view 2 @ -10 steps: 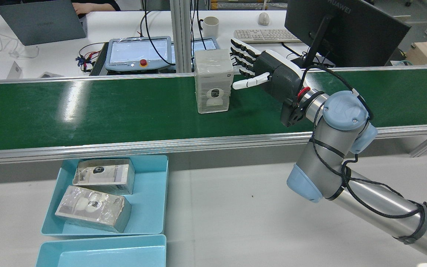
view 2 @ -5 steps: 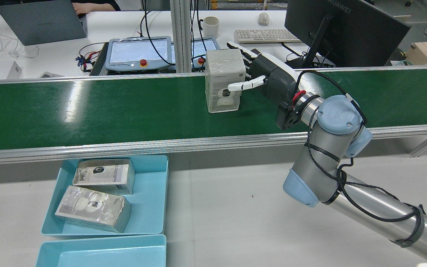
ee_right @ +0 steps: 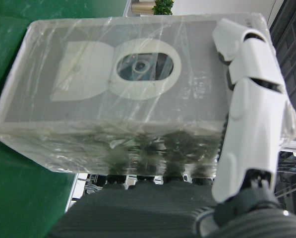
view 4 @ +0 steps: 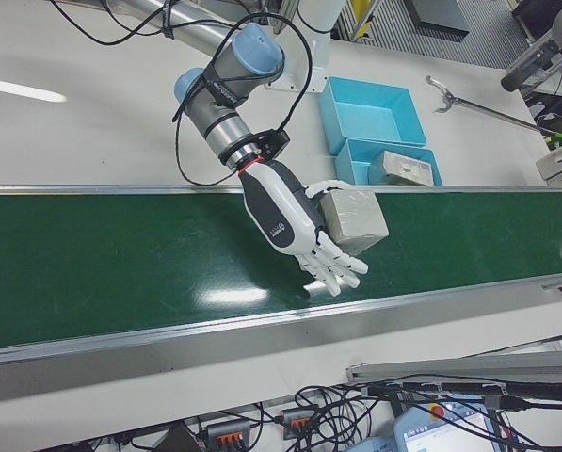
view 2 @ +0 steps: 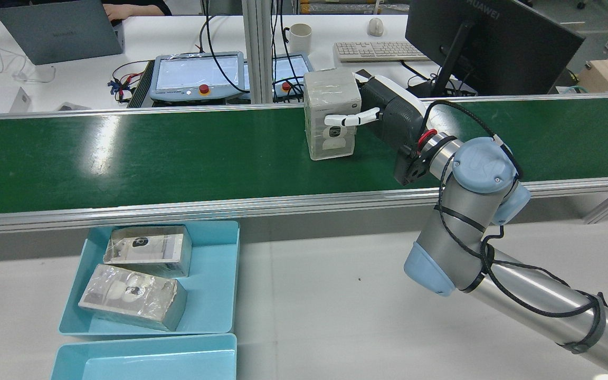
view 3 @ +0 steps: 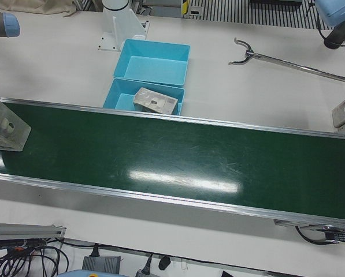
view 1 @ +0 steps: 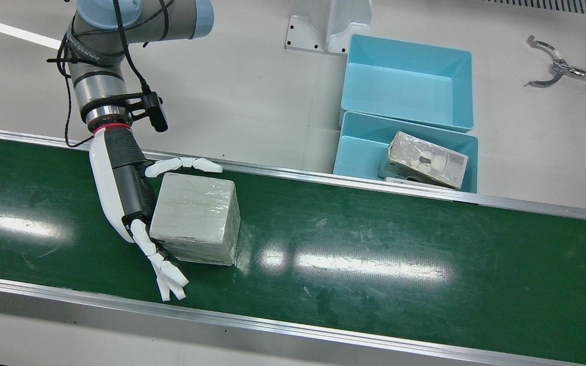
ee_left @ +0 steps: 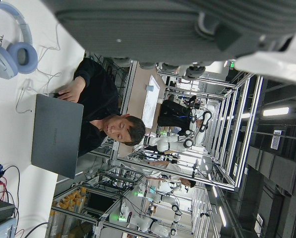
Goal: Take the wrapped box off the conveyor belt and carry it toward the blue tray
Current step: 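Lift the wrapped box off the belt with the right hand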
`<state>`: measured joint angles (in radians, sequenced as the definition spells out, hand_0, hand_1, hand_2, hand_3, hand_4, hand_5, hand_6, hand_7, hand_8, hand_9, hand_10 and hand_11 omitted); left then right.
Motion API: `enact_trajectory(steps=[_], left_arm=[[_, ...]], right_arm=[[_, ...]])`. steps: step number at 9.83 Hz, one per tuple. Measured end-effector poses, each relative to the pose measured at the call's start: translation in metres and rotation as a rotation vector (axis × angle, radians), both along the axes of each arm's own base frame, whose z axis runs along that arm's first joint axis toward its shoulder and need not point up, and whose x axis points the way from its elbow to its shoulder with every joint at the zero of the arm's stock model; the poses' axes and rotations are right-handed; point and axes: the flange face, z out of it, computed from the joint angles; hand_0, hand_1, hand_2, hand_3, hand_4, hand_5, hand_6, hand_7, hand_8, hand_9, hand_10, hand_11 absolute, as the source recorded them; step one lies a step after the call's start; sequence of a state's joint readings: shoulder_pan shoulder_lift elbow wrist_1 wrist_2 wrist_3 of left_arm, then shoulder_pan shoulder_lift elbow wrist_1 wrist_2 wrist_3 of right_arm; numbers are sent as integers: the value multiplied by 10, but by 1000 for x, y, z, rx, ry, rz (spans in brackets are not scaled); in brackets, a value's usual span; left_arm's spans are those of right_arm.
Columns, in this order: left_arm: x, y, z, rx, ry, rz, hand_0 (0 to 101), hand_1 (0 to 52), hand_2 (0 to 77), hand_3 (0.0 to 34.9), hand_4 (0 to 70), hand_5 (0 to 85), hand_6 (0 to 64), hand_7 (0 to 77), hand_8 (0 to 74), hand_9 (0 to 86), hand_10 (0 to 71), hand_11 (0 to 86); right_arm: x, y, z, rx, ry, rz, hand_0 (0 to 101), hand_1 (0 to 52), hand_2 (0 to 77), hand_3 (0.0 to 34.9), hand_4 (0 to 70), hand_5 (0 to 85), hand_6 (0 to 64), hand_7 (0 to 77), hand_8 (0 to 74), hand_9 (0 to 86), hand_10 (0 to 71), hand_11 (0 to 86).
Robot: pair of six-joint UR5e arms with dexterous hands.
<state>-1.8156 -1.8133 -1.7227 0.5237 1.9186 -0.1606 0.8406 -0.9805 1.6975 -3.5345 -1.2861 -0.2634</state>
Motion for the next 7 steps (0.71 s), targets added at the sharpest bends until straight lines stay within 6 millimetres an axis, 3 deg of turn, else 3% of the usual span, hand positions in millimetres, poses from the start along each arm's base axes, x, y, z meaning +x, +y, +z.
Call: enact_trajectory(steps=[1, 2, 3, 4, 6, 7], left_arm=[[0, 0, 0, 0, 0, 0, 0, 0, 11, 0, 0, 11, 0, 0, 0, 0, 5, 0], [0, 0, 0, 0, 0, 0, 0, 0, 11, 0, 0, 11, 0, 0, 0, 0, 0, 0], [0, 0, 0, 0, 0, 0, 0, 0, 11, 0, 0, 11, 0, 5, 0, 0, 0, 0], [0, 0, 0, 0, 0, 0, 0, 0, 11, 0, 0, 11, 0, 5, 0, 0, 0, 0], [0, 0, 0, 0, 0, 0, 0, 0, 11, 0, 0, 11, 0, 0, 0, 0, 0, 0], [0, 0, 0, 0, 0, 0, 0, 0, 11, 0, 0, 11, 0, 0, 0, 0, 0, 0]], right_arm=[[0, 0, 0, 4, -5, 1, 457, 158, 256, 53, 71, 196, 33, 87, 44, 27, 65, 109], [0, -1, -1, 10, -11, 1, 455, 175, 284, 2, 93, 316, 125, 185, 136, 136, 158, 175], [0, -1, -1, 14, -17, 2, 455, 175, 284, 2, 93, 316, 125, 185, 136, 136, 158, 175], [1, -2, -3, 22, -27, 3, 461, 142, 344, 0, 71, 485, 240, 278, 245, 355, 213, 316], [5, 0, -17, 57, -61, 8, 451, 87, 355, 0, 71, 551, 316, 316, 333, 464, 300, 442], [8, 6, -32, 82, -91, 17, 444, 87, 355, 0, 71, 573, 344, 327, 376, 513, 327, 475]])
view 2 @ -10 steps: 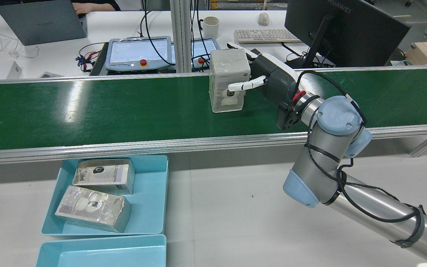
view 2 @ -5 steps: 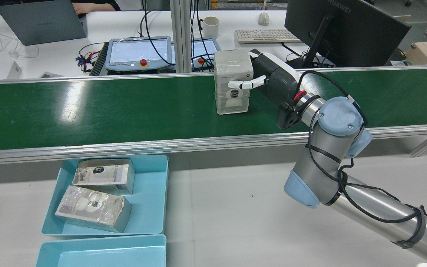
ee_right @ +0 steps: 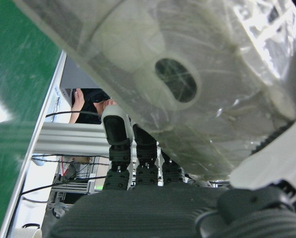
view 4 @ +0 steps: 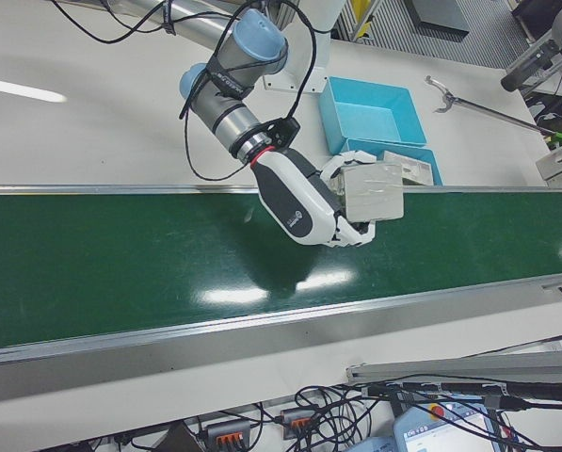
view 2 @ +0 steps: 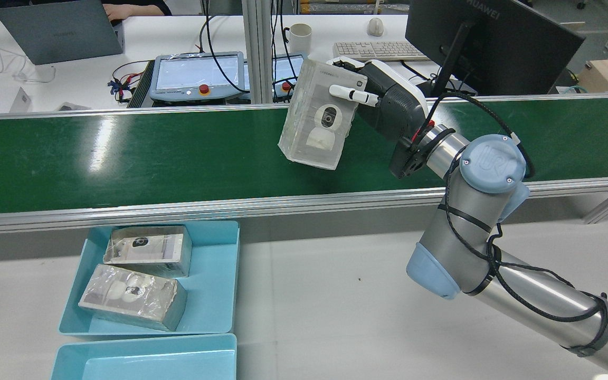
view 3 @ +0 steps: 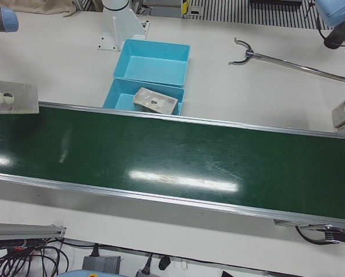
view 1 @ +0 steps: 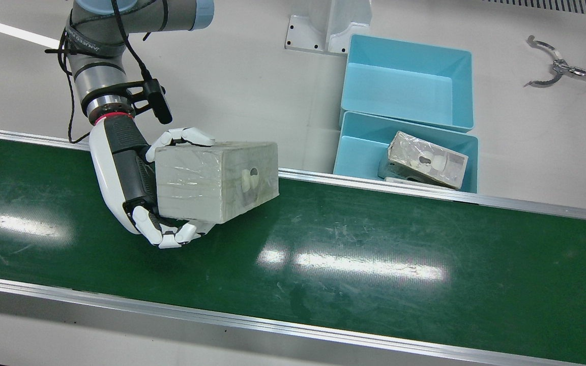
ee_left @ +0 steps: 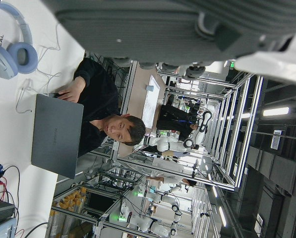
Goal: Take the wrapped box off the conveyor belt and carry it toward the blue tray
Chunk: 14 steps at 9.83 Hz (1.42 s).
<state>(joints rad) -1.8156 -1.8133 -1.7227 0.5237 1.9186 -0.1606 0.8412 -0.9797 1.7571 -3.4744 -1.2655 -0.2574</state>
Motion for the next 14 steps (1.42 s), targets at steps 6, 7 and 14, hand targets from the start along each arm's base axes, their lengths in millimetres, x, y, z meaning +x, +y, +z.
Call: enact_trajectory(steps=[6, 7, 14], left_arm=[[0, 0, 0, 0, 0, 0, 0, 0, 5, 0, 0, 11, 0, 0, 0, 0, 5, 0], [0, 0, 0, 0, 0, 0, 0, 0, 5, 0, 0, 11, 0, 0, 0, 0, 5, 0], [0, 0, 0, 0, 0, 0, 0, 0, 5, 0, 0, 11, 0, 0, 0, 0, 5, 0]], right_arm=[[-76, 99, -90, 102, -140, -3, 457, 87, 355, 0, 87, 616, 431, 393, 431, 633, 349, 507], [-95, 116, -100, 114, -131, -11, 456, 22, 349, 0, 87, 616, 431, 393, 431, 633, 338, 496], [-168, 197, -115, 135, -88, -92, 479, 22, 355, 0, 87, 622, 447, 387, 344, 529, 273, 409]])
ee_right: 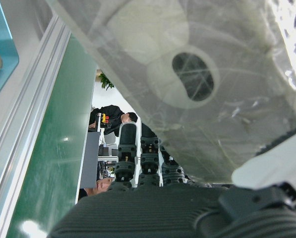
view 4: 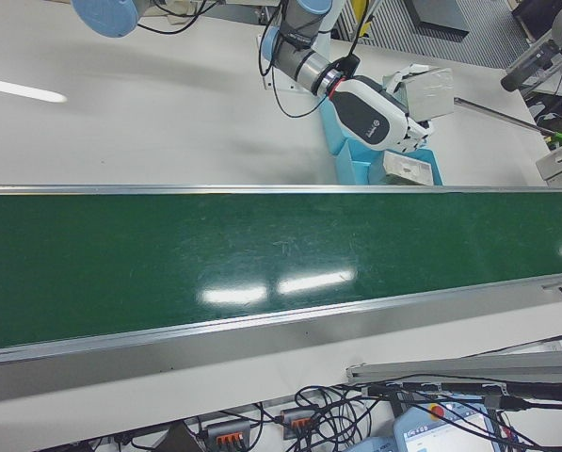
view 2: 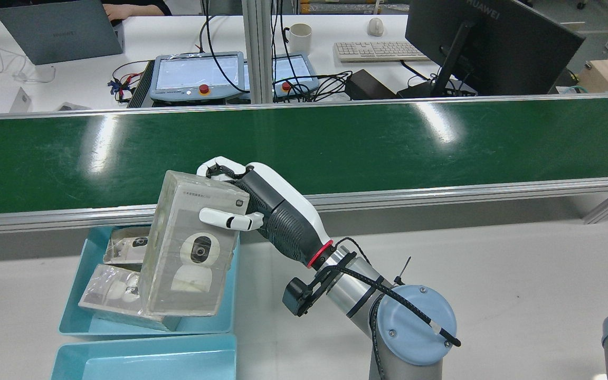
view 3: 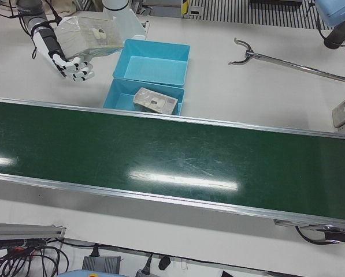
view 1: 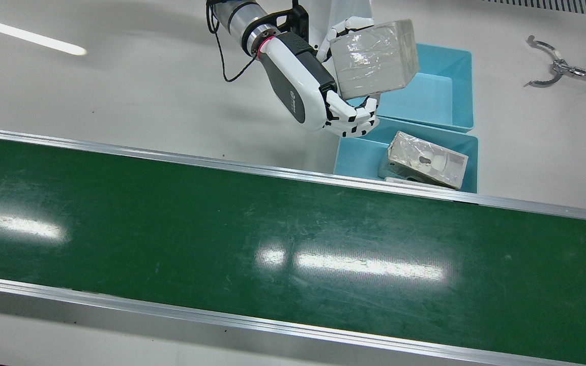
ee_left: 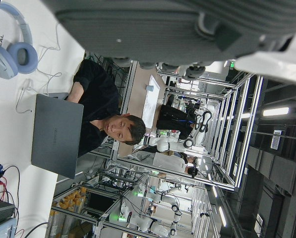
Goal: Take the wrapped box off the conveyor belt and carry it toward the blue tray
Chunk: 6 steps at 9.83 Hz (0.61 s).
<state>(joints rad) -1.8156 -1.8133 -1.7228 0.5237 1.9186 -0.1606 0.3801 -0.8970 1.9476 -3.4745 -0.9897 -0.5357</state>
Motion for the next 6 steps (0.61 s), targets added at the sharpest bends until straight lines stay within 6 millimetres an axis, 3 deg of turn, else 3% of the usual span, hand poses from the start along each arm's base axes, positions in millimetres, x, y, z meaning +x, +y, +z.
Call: enact_trajectory(steps=[1, 2, 3, 4, 5, 6], left_arm=[[0, 0, 0, 0, 0, 0, 0, 0, 5, 0, 0, 11, 0, 0, 0, 0, 0, 0], [0, 0, 0, 0, 0, 0, 0, 0, 11, 0, 0, 11, 0, 0, 0, 0, 0, 0], [0, 0, 0, 0, 0, 0, 0, 0, 5, 0, 0, 11, 0, 0, 0, 0, 0, 0], [0, 0, 0, 0, 0, 0, 0, 0, 5, 0, 0, 11, 0, 0, 0, 0, 0, 0], [0, 0, 0, 0, 0, 0, 0, 0, 5, 0, 0, 11, 0, 0, 0, 0, 5, 0], [0, 0, 0, 0, 0, 0, 0, 0, 5, 0, 0, 11, 0, 0, 0, 0, 0, 0]], right_arm=[[-7, 12, -3, 6, -1, -18, 479, 22, 355, 0, 87, 622, 447, 387, 289, 447, 218, 338], [-12, 22, -7, 15, -2, -30, 474, 22, 355, 0, 87, 622, 355, 415, 104, 256, 109, 142], [-15, 30, -10, 22, -2, -37, 482, 22, 355, 0, 87, 622, 295, 360, 93, 98, 93, 158], [-15, 34, -12, 26, -3, -42, 482, 22, 355, 0, 87, 622, 295, 360, 93, 98, 93, 158], [-16, 37, -13, 29, -5, -46, 513, 60, 365, 0, 87, 622, 164, 229, 65, 114, 71, 125], [-15, 39, -14, 31, -9, -49, 513, 60, 365, 0, 87, 622, 164, 229, 65, 114, 71, 125]])
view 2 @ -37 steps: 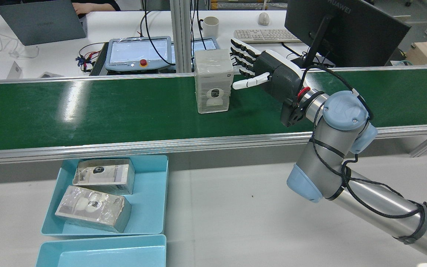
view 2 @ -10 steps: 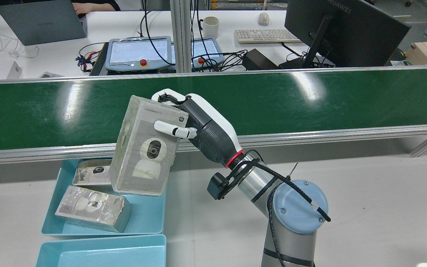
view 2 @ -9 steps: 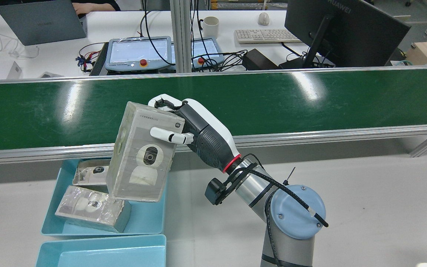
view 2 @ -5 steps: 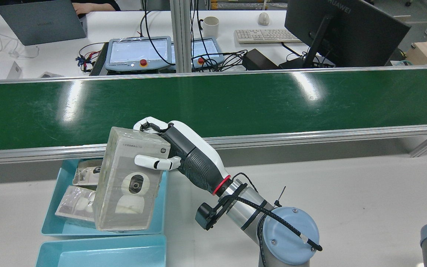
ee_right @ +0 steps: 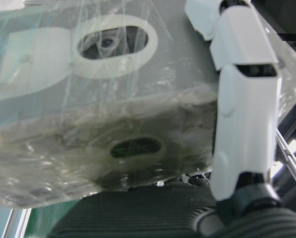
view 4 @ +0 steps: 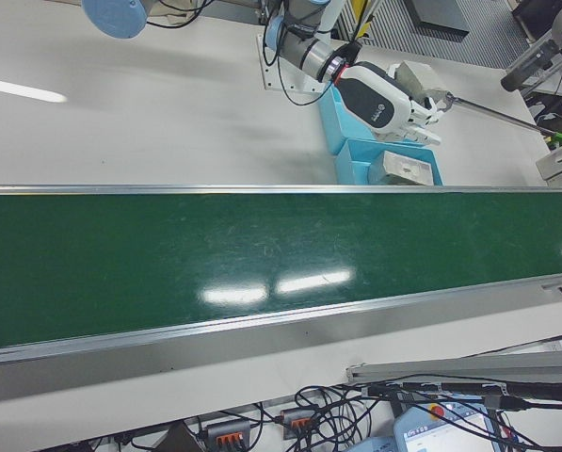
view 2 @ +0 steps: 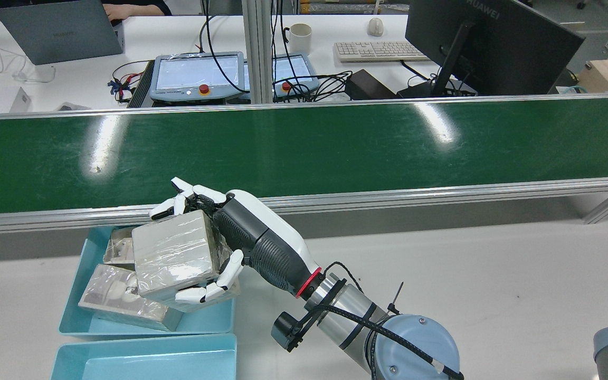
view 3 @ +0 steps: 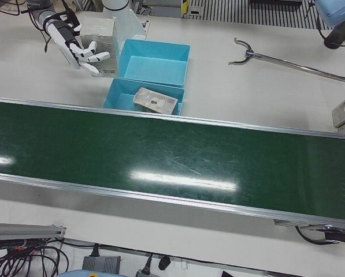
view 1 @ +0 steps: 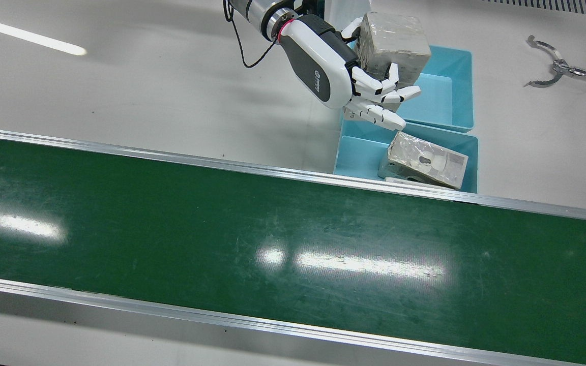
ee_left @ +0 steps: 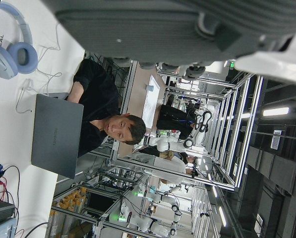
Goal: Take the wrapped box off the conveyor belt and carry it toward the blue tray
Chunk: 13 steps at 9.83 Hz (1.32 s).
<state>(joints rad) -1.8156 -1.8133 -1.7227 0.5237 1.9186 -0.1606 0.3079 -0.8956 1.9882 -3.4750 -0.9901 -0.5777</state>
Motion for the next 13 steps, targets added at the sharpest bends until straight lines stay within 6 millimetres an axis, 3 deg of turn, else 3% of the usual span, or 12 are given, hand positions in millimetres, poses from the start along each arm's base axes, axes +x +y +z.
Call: enact_trajectory(steps=[1, 2, 3, 4, 5, 6, 7, 8, 9, 10, 13], left_arm=[[0, 0, 0, 0, 0, 0, 0, 0, 5, 0, 0, 11, 0, 0, 0, 0, 0, 0], [0, 0, 0, 0, 0, 0, 0, 0, 5, 0, 0, 11, 0, 0, 0, 0, 0, 0], [0, 0, 0, 0, 0, 0, 0, 0, 11, 0, 0, 11, 0, 0, 0, 0, 0, 0], [0, 0, 0, 0, 0, 0, 0, 0, 11, 0, 0, 11, 0, 5, 0, 0, 0, 0], [0, 0, 0, 0, 0, 0, 0, 0, 5, 0, 0, 11, 0, 5, 0, 0, 0, 0], [0, 0, 0, 0, 0, 0, 0, 0, 5, 0, 0, 11, 0, 5, 0, 0, 0, 0], [0, 0, 0, 0, 0, 0, 0, 0, 5, 0, 0, 11, 0, 0, 0, 0, 0, 0], [0, 0, 0, 0, 0, 0, 0, 0, 5, 0, 0, 11, 0, 0, 0, 0, 0, 0], [0, 0, 0, 0, 0, 0, 0, 0, 5, 0, 0, 11, 0, 0, 0, 0, 5, 0], [0, 0, 0, 0, 0, 0, 0, 0, 5, 0, 0, 11, 0, 0, 0, 0, 5, 0], [0, 0, 0, 0, 0, 0, 0, 0, 5, 0, 0, 11, 0, 0, 0, 0, 5, 0]], right_arm=[[2, 2, -1, 2, -5, -3, 518, 71, 360, 0, 87, 622, 180, 251, 44, 82, 71, 125], [4, 3, -2, 5, -8, -4, 524, 104, 311, 21, 104, 649, 109, 196, 27, 16, 5, 60], [6, 4, 0, 6, -7, -5, 528, 229, 213, 69, 54, 600, 22, 87, 27, 16, 0, 22], [5, 4, 4, 4, 3, -5, 515, 273, 169, 112, 0, 529, 5, 5, 27, 16, 0, 16], [2, 3, 9, 1, 19, -4, 515, 185, 38, 202, 0, 251, 5, 38, 22, 16, 0, 22], [-3, 2, 15, -3, 37, -1, 515, 185, 38, 202, 0, 251, 5, 38, 22, 16, 0, 22], [-8, 0, 20, -8, 52, 2, 514, 180, 114, 243, 0, 120, 5, 38, 0, 16, 0, 16], [-10, -1, 22, -11, 58, 3, 514, 180, 114, 243, 0, 120, 5, 38, 0, 16, 0, 16], [-8, -1, 20, -9, 51, 5, 515, 180, 120, 300, 16, 27, 5, 38, 11, 16, 0, 22], [0, -3, 13, -2, 35, 13, 509, 180, 120, 303, 0, 11, 5, 16, 16, 16, 0, 22], [69, -37, -4, 12, 21, 110, 508, 180, 125, 305, 11, 44, 5, 33, 11, 16, 5, 27]])
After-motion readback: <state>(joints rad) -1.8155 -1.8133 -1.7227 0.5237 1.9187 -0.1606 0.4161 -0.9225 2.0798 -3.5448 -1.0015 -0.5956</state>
